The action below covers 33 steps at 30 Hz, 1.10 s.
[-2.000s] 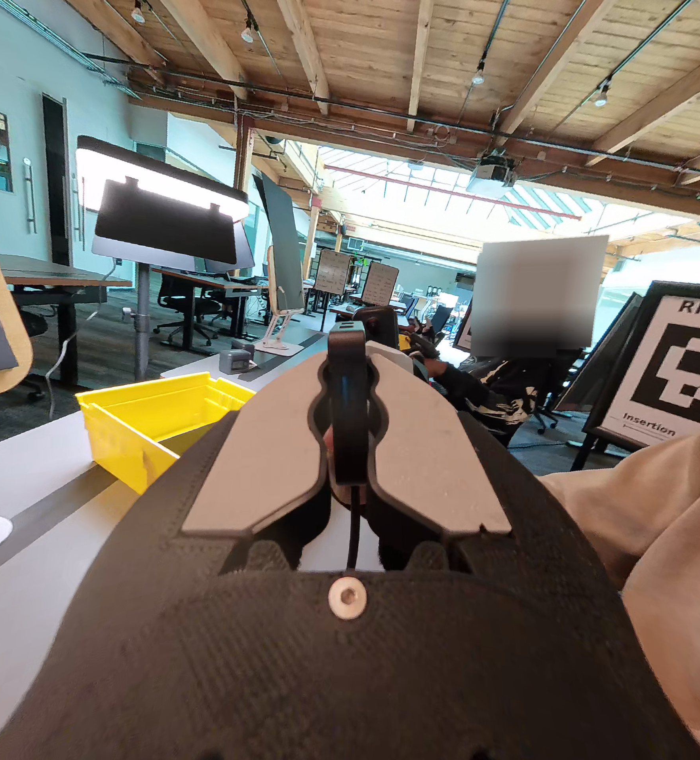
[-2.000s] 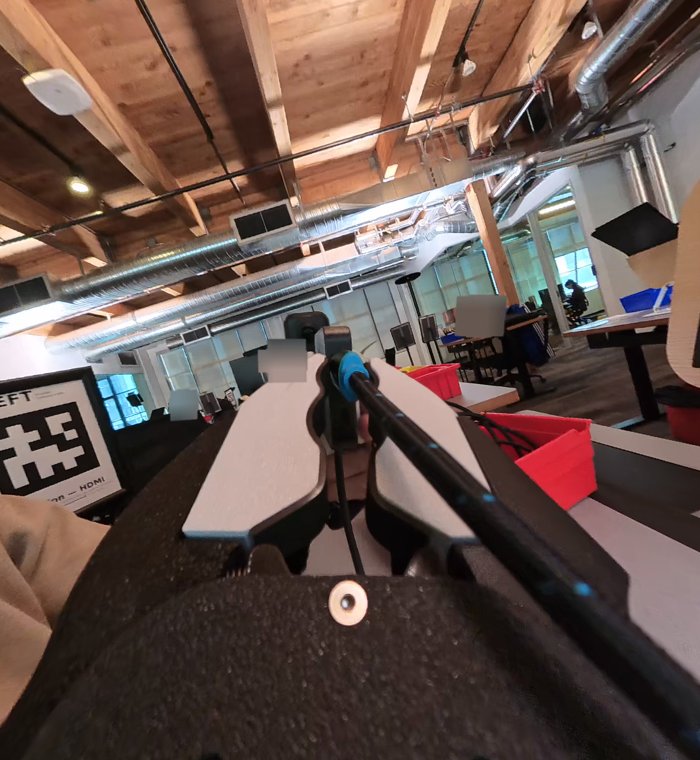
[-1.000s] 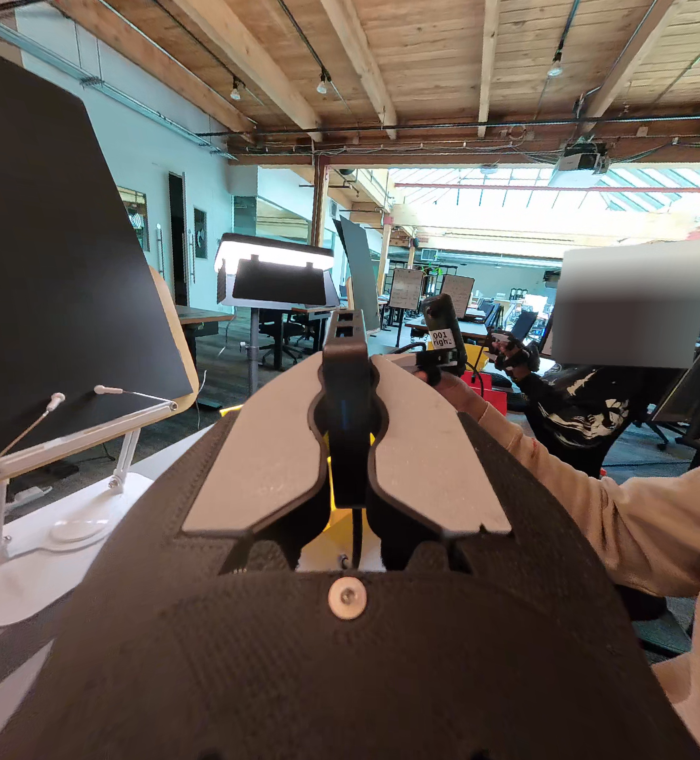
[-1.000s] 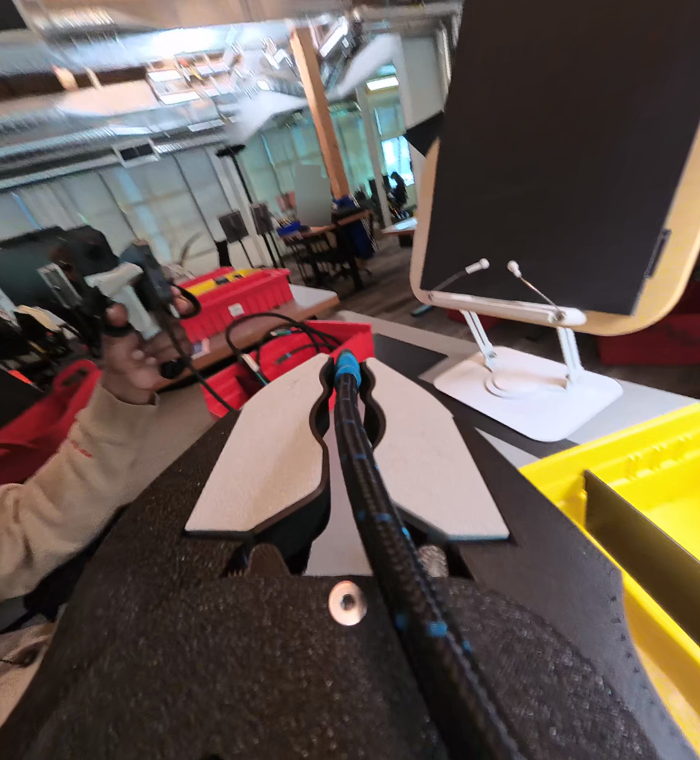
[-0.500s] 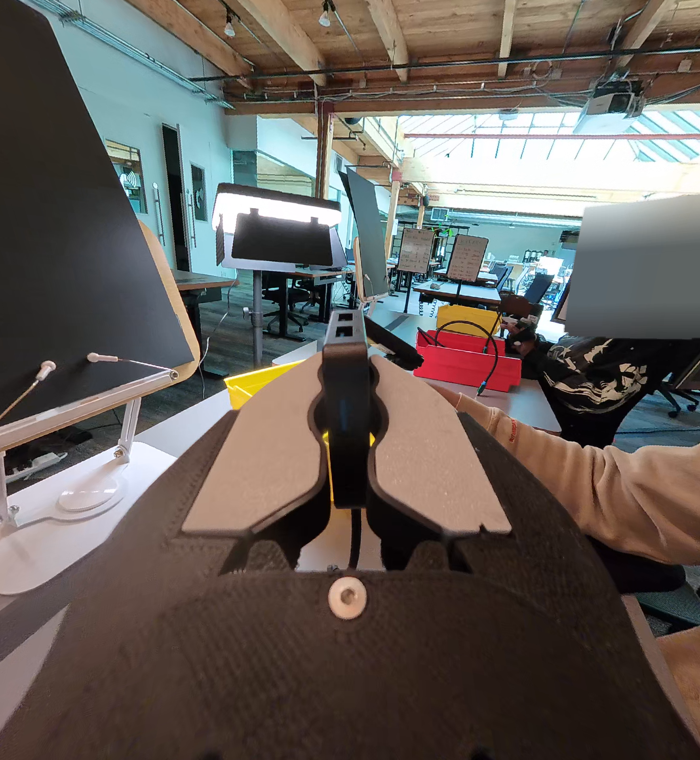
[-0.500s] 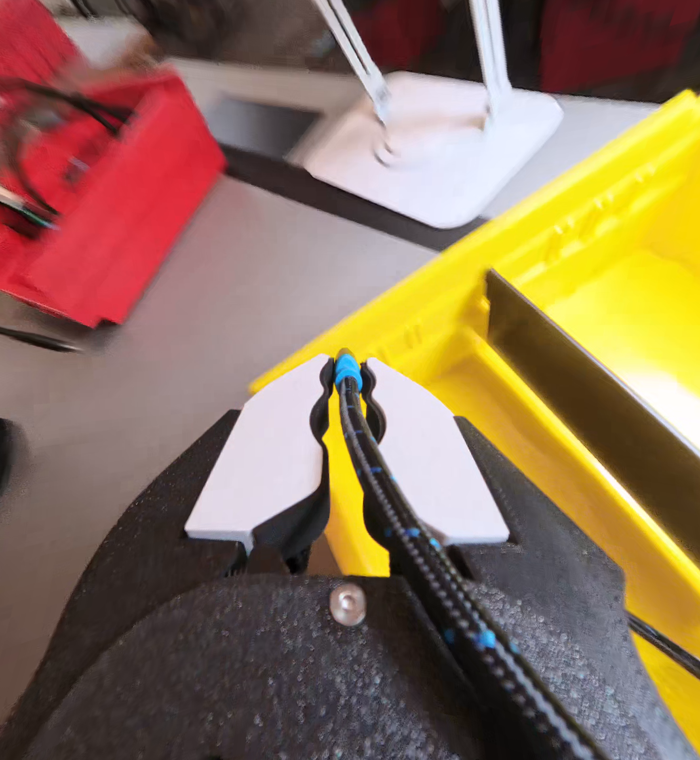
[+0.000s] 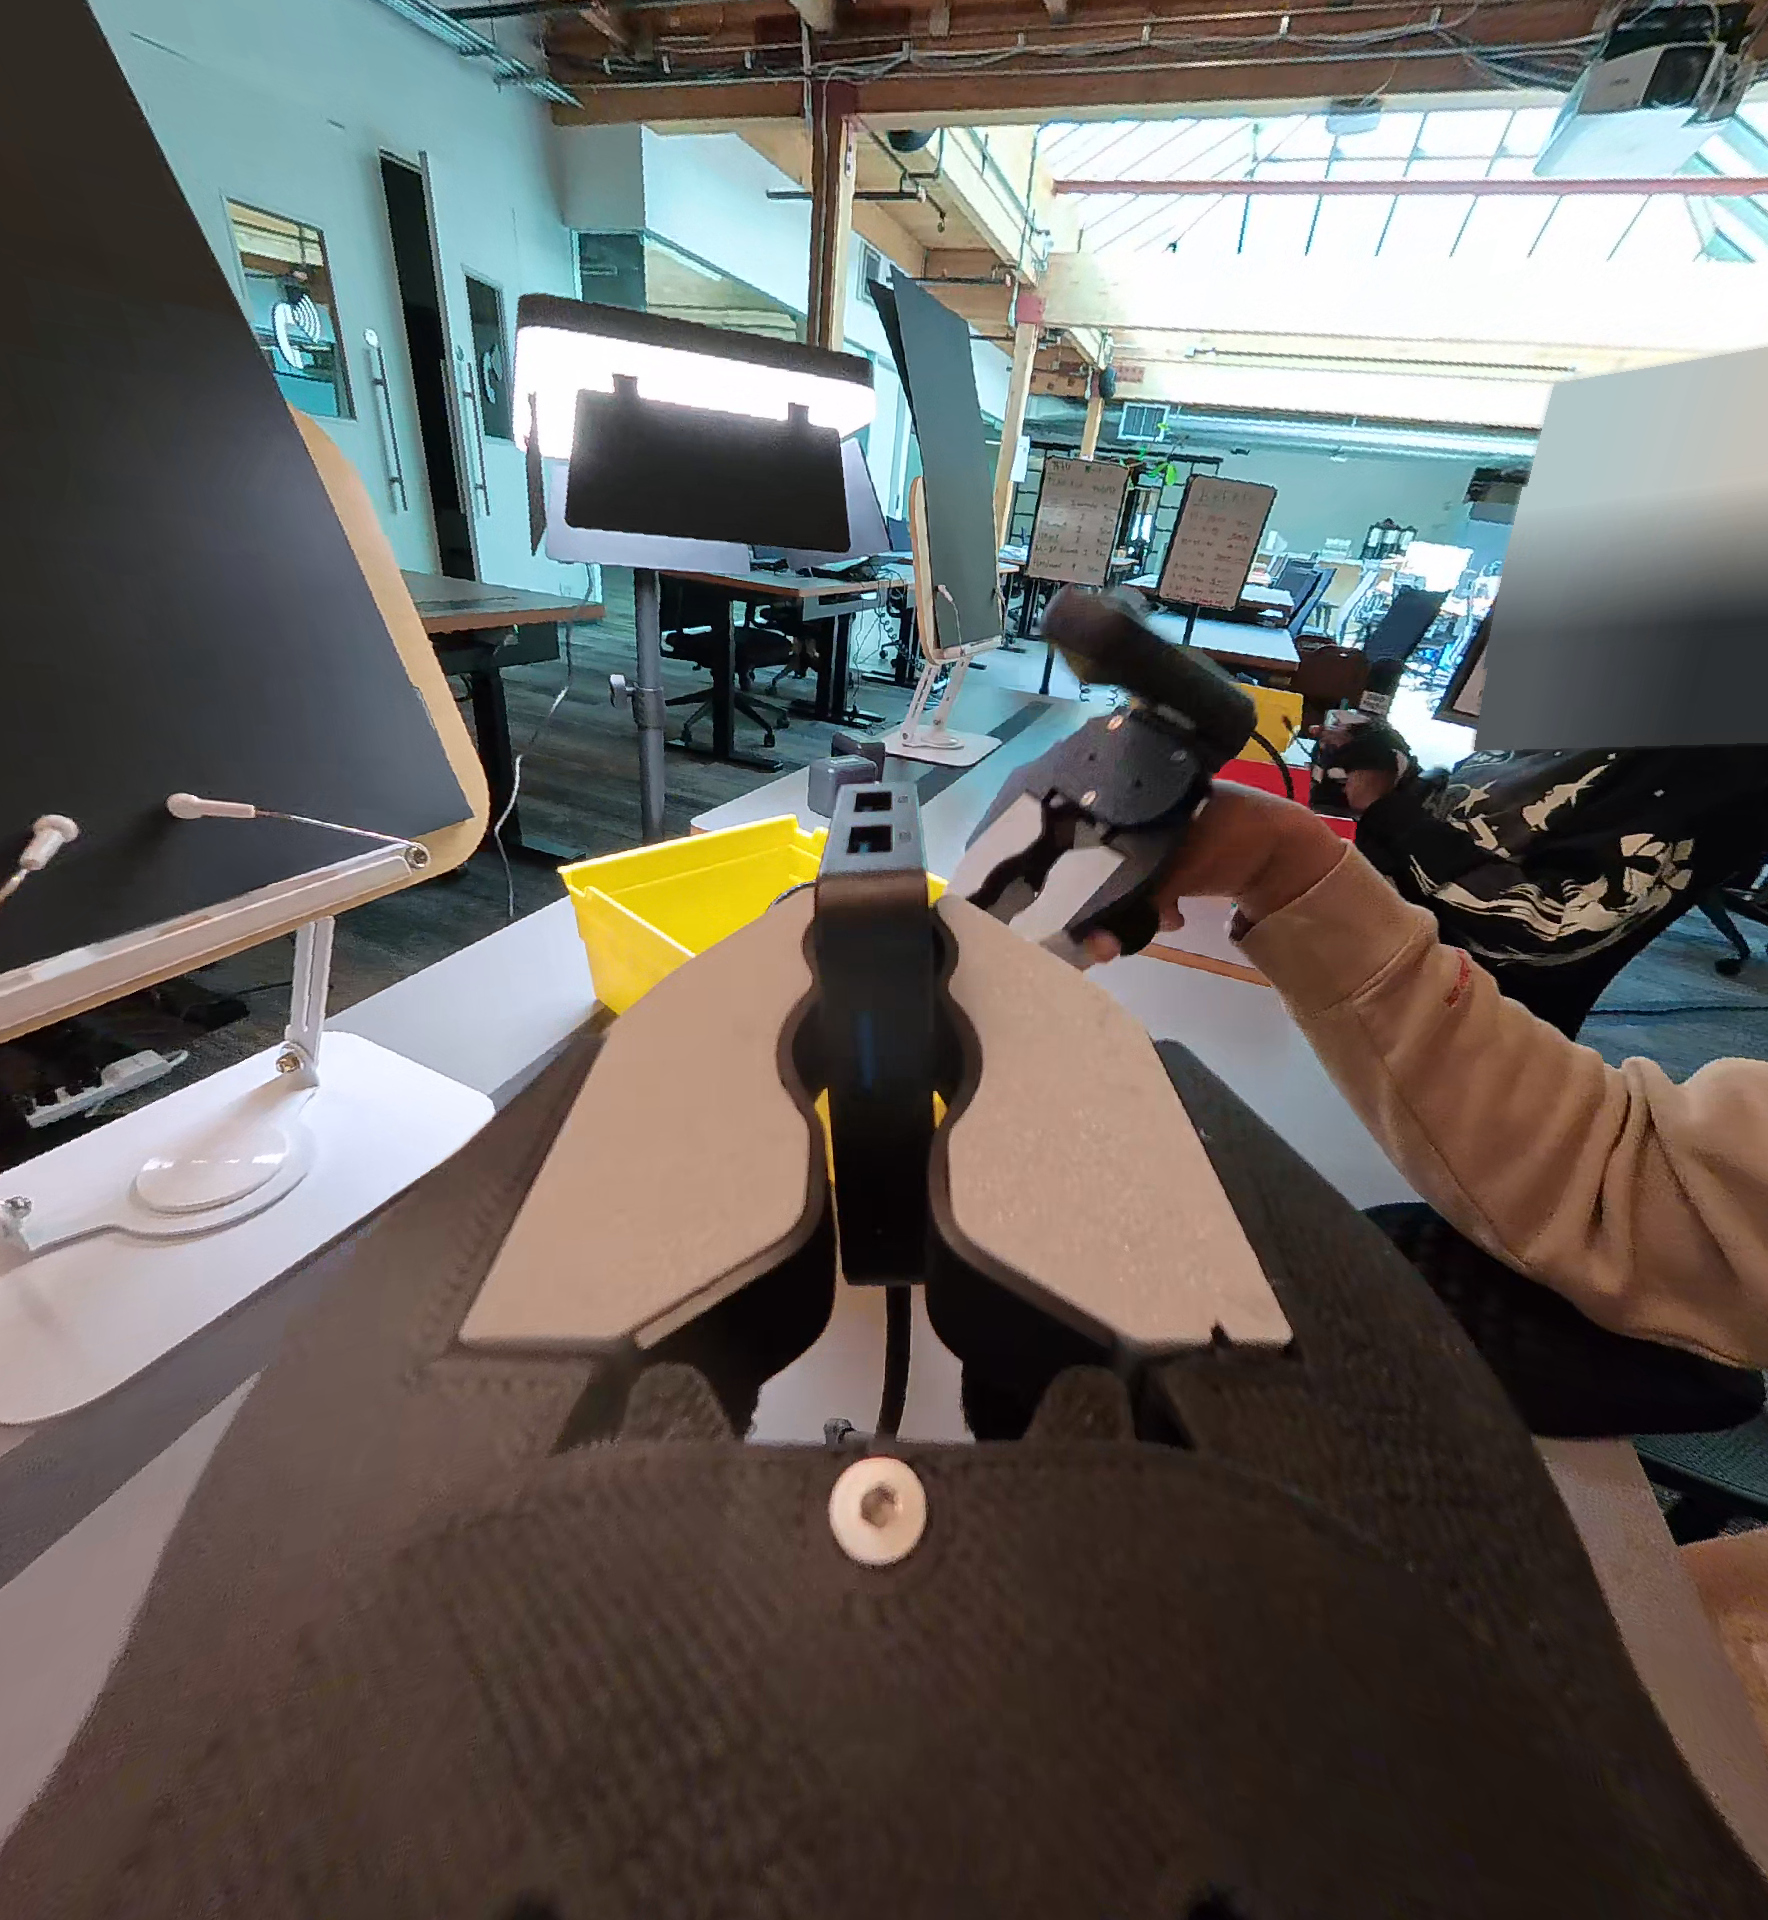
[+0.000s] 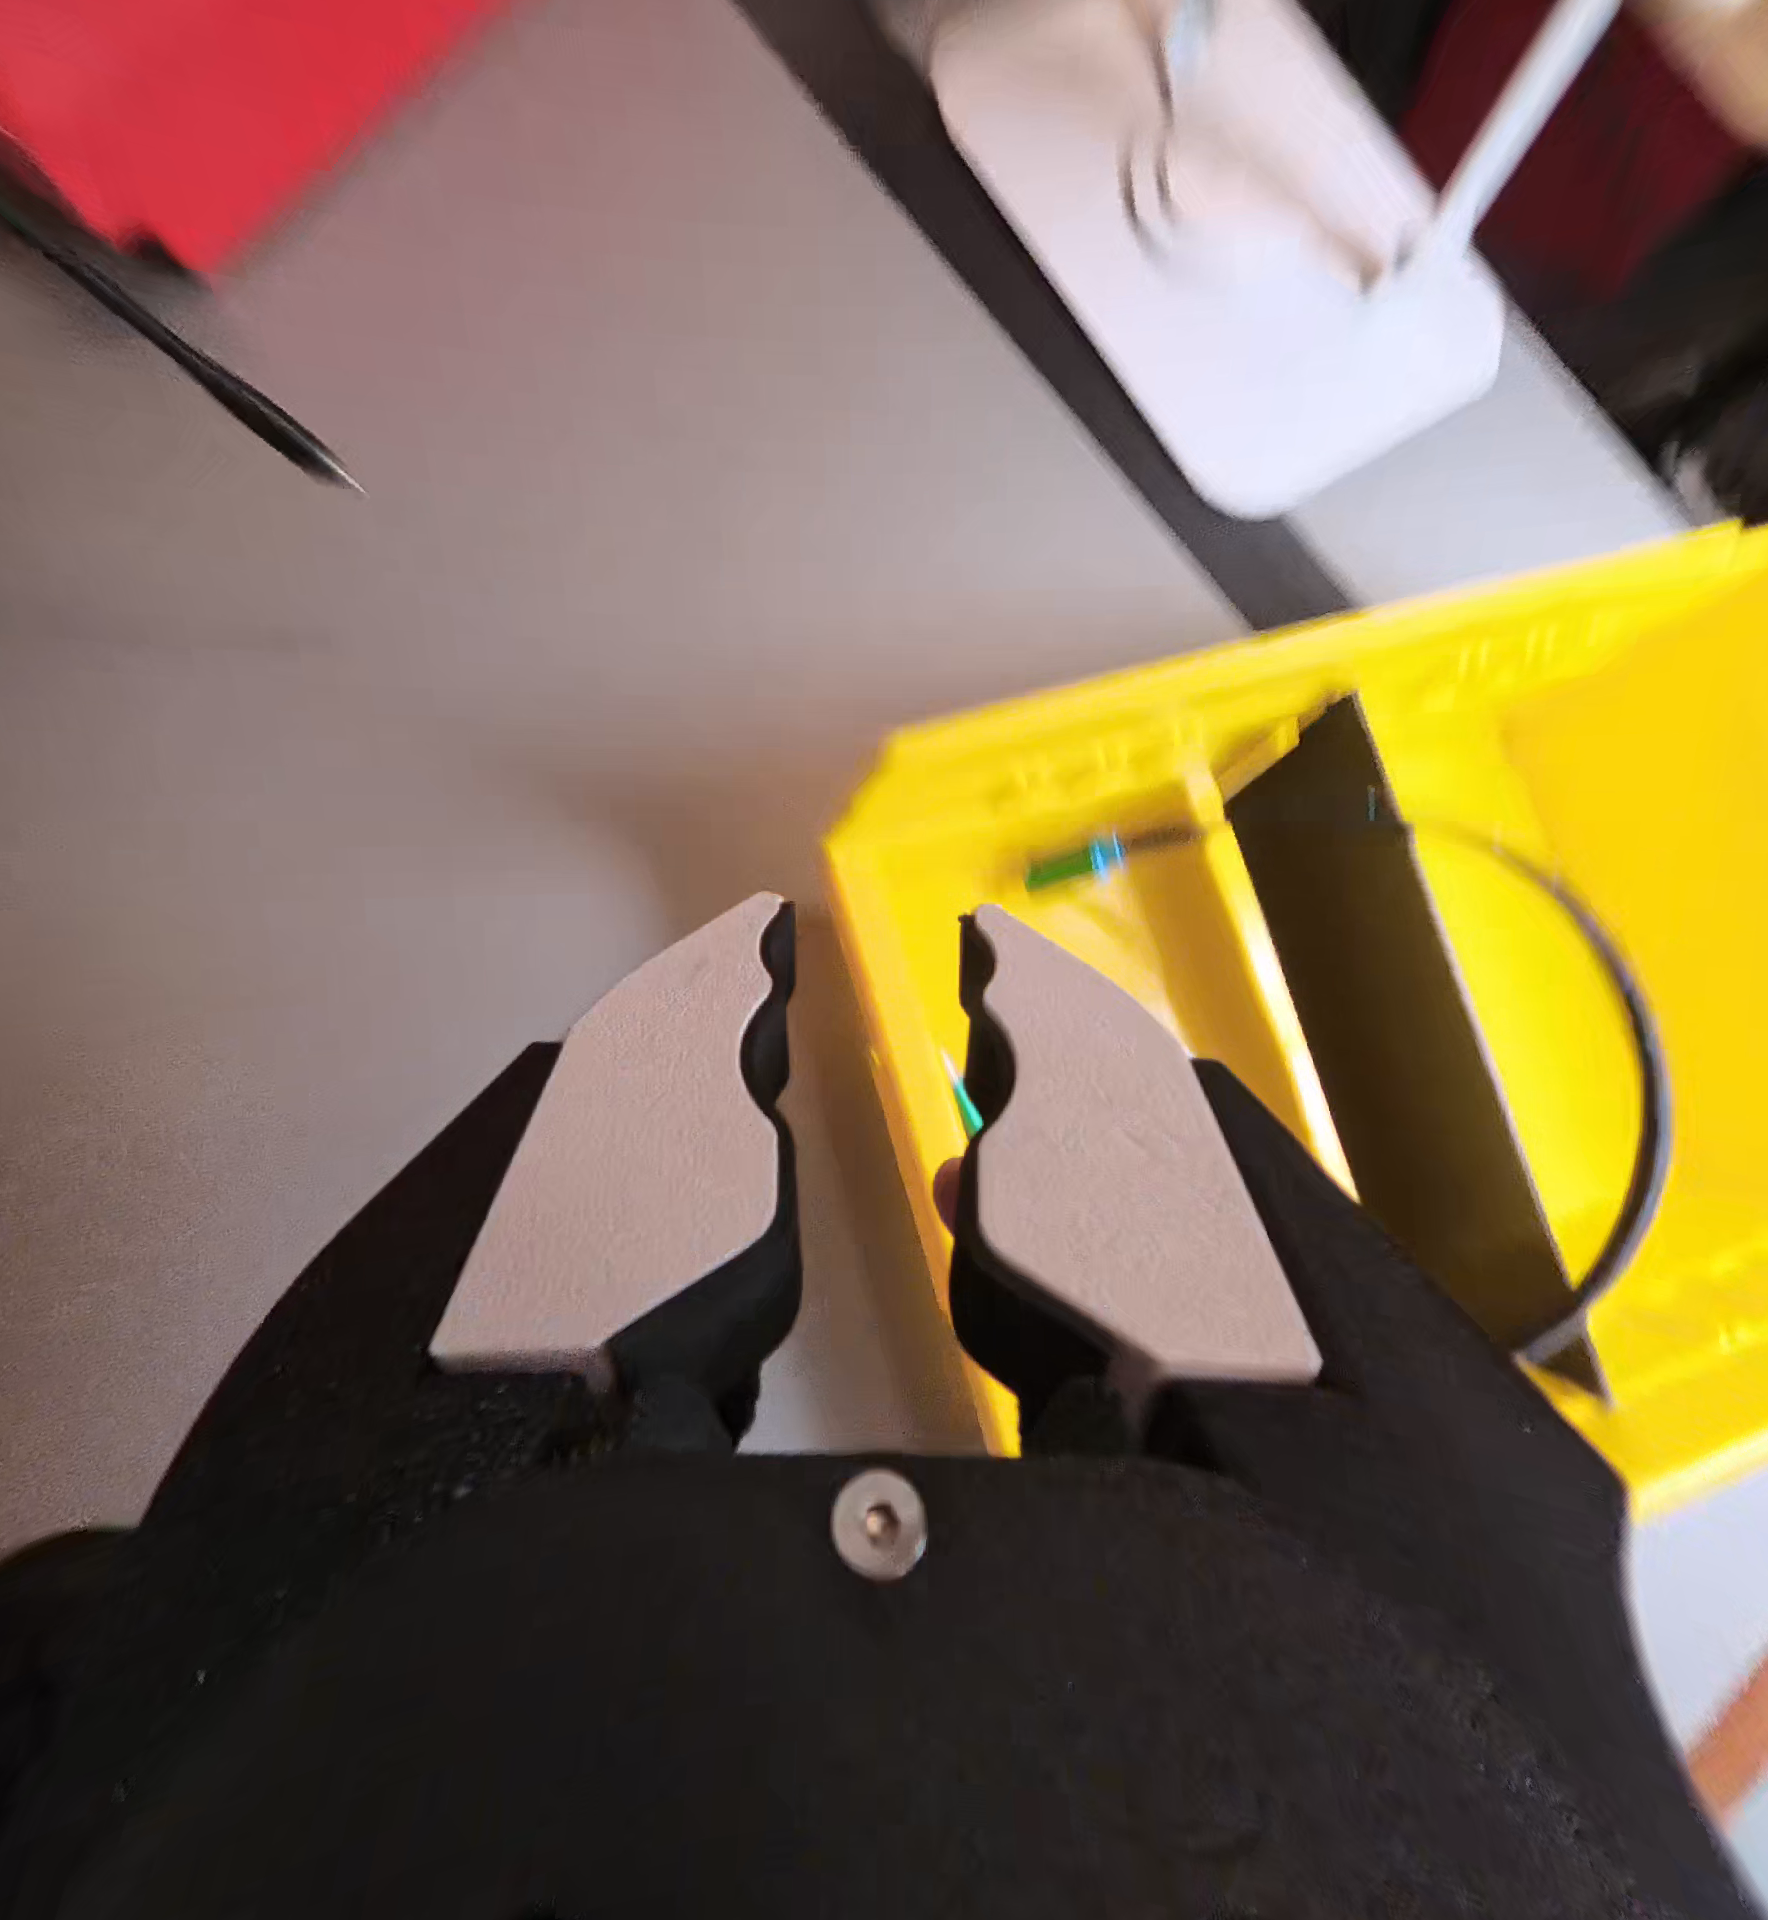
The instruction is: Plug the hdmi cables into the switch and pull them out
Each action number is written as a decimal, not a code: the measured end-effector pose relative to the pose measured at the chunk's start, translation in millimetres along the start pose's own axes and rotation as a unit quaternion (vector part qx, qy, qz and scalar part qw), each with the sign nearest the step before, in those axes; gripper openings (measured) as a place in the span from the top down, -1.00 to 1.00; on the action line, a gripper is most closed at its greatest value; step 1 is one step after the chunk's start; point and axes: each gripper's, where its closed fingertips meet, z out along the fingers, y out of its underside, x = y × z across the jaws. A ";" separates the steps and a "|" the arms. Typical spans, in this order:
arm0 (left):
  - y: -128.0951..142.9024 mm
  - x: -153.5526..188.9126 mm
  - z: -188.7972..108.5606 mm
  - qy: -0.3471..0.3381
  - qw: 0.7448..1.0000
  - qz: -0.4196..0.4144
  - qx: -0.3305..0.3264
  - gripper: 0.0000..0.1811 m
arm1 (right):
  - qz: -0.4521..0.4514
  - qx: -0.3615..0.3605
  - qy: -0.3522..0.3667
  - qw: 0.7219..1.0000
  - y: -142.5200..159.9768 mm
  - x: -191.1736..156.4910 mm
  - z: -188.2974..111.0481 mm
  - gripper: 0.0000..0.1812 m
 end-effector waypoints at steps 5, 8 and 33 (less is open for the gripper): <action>11.7 8.3 11.6 0.020 1.000 -0.003 -0.018 0.84 | -0.093 0.222 -0.084 0.967 -81.6 -64.7 -38.8 0.69; 22.1 21.1 18.8 0.052 0.998 0.006 -0.043 0.84 | -0.117 0.290 -0.146 0.938 -104.5 -100.1 -51.9 0.71; 19.8 40.9 13.7 0.068 0.990 0.112 -0.050 0.66 | -0.116 0.483 -0.085 0.864 -126.0 -74.1 -116.8 0.85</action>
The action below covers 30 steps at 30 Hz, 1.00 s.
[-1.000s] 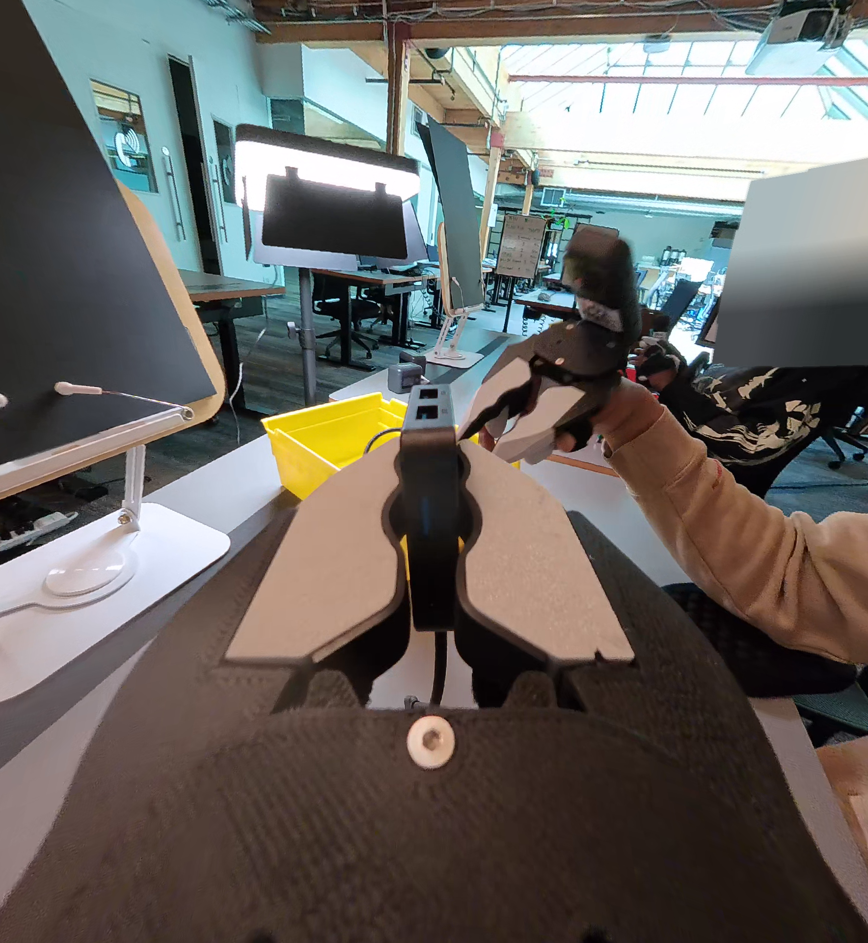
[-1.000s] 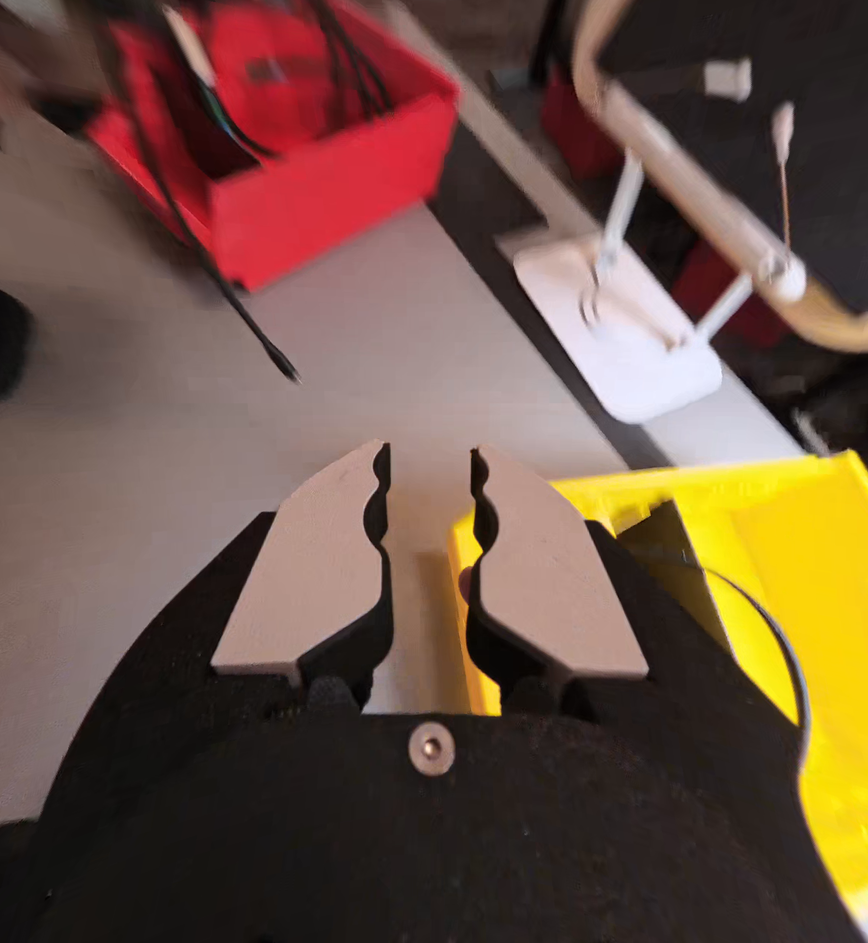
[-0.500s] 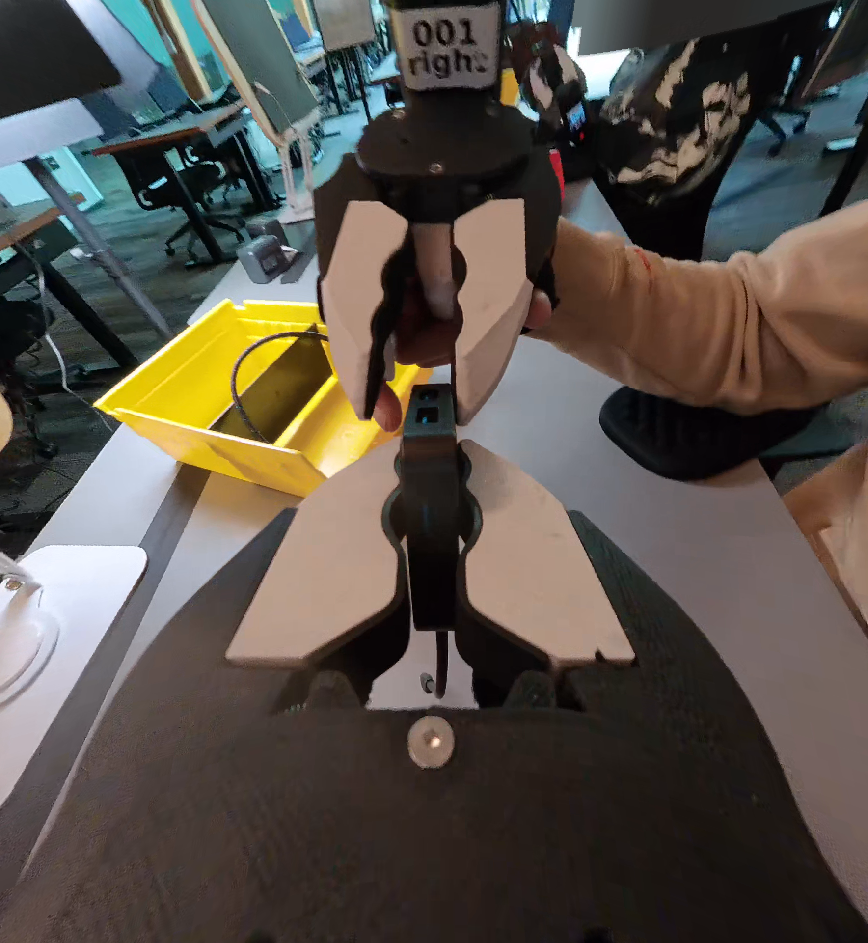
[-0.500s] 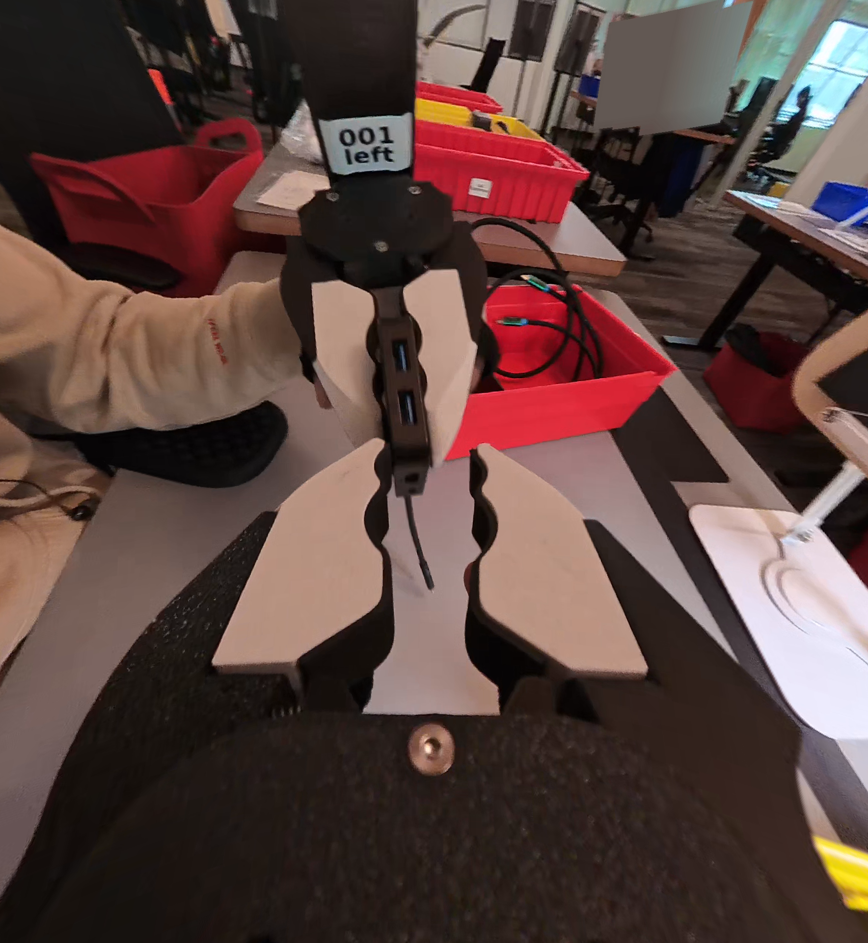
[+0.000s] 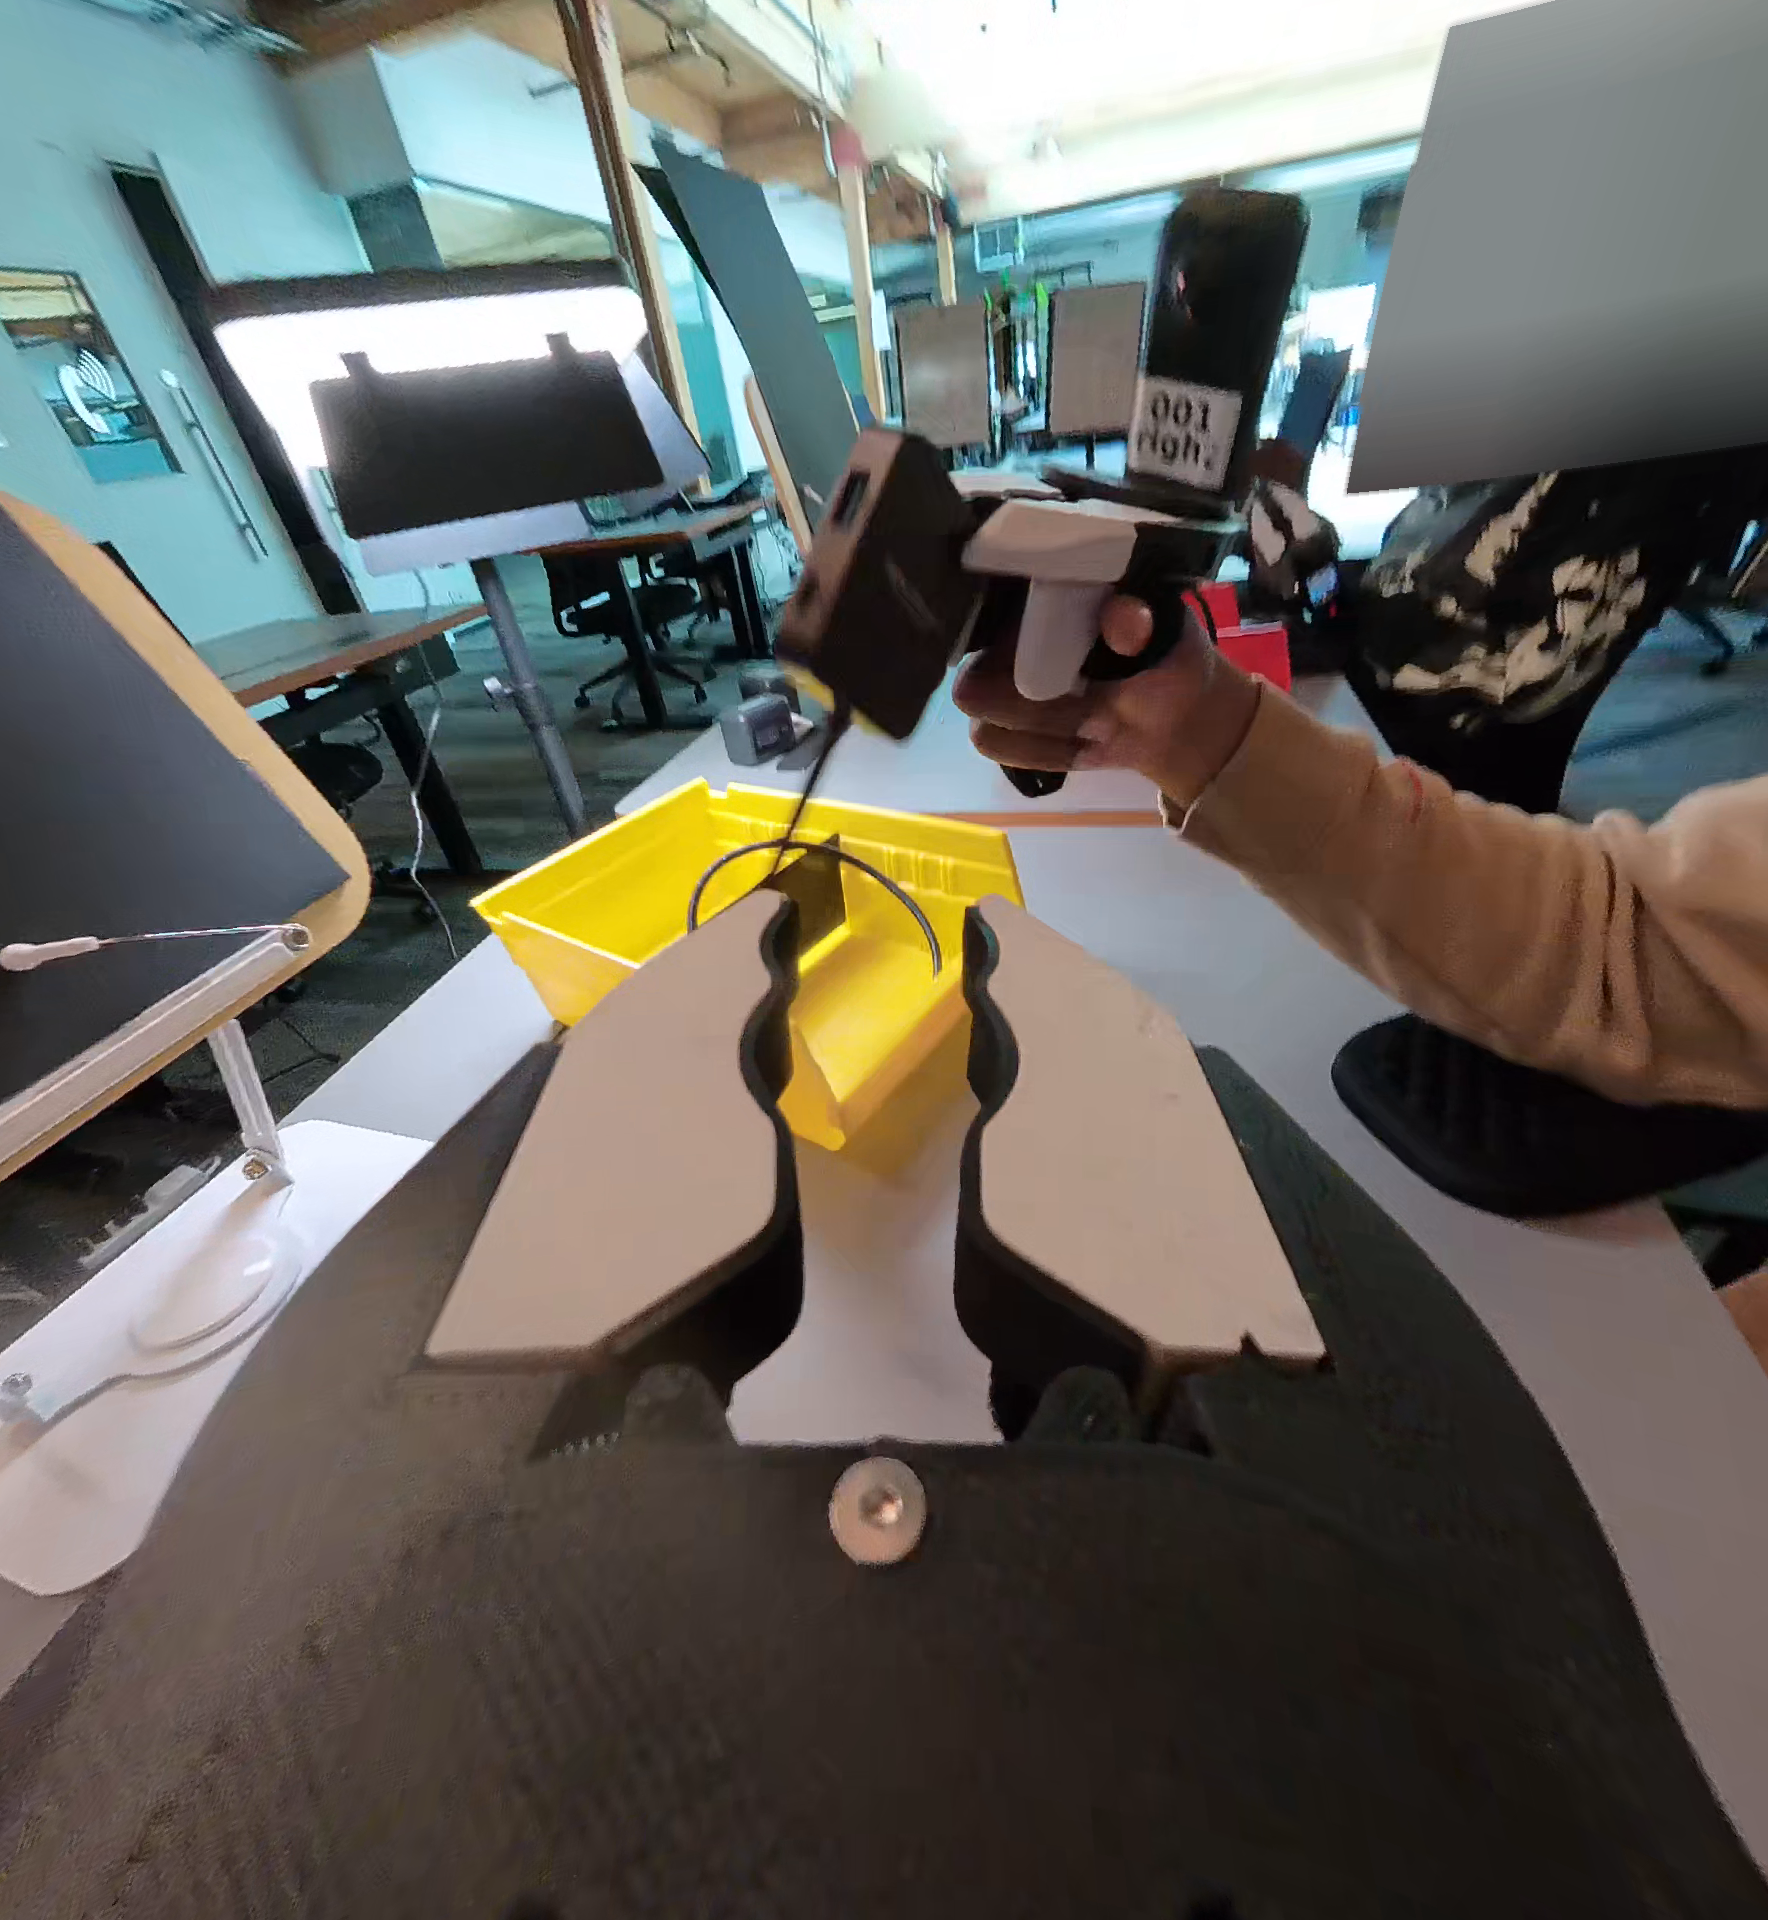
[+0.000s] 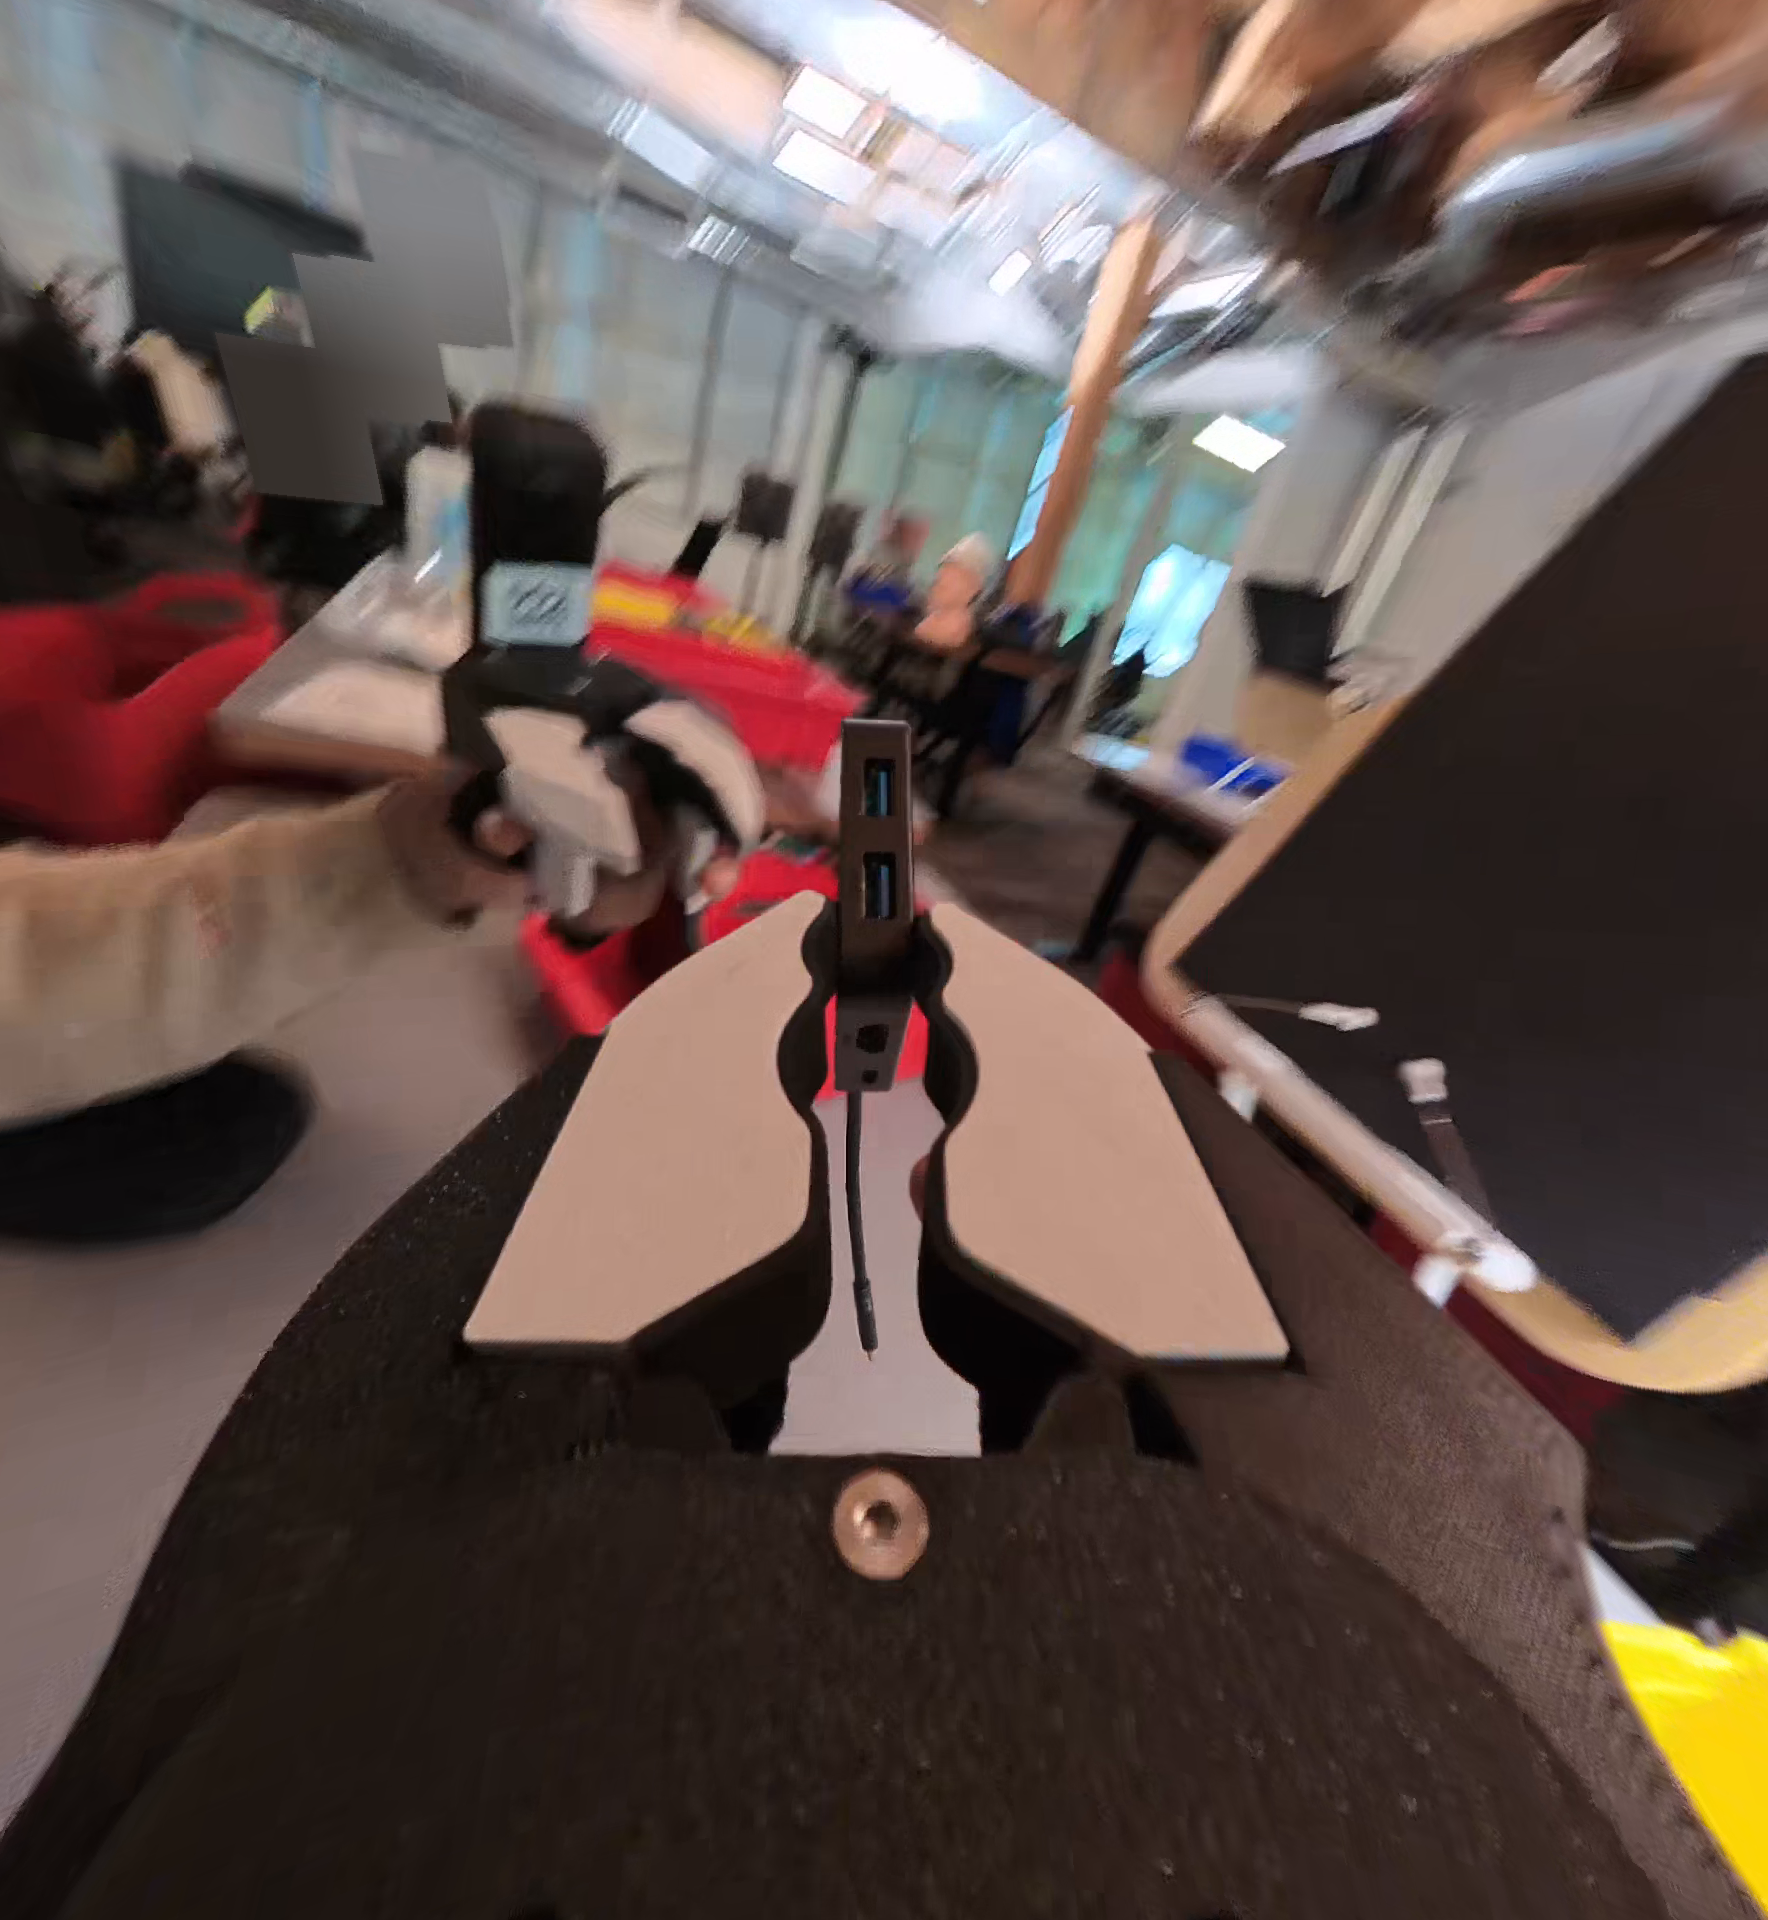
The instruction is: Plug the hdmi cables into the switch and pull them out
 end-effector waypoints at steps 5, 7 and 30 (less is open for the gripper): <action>-7.3 -9.9 -10.3 -0.011 0.999 -0.022 0.031 0.71 | -0.029 0.117 0.205 0.971 -23.3 73.5 -54.7 0.85; -4.5 -9.4 -7.7 -0.012 0.999 -0.020 0.023 0.72 | -0.053 0.100 0.282 0.953 -8.6 100.5 -73.5 0.85; 27.3 -20.1 3.1 -0.029 0.996 -0.073 -0.048 0.74 | 0.117 -0.311 0.519 0.787 187.0 199.2 -166.4 0.92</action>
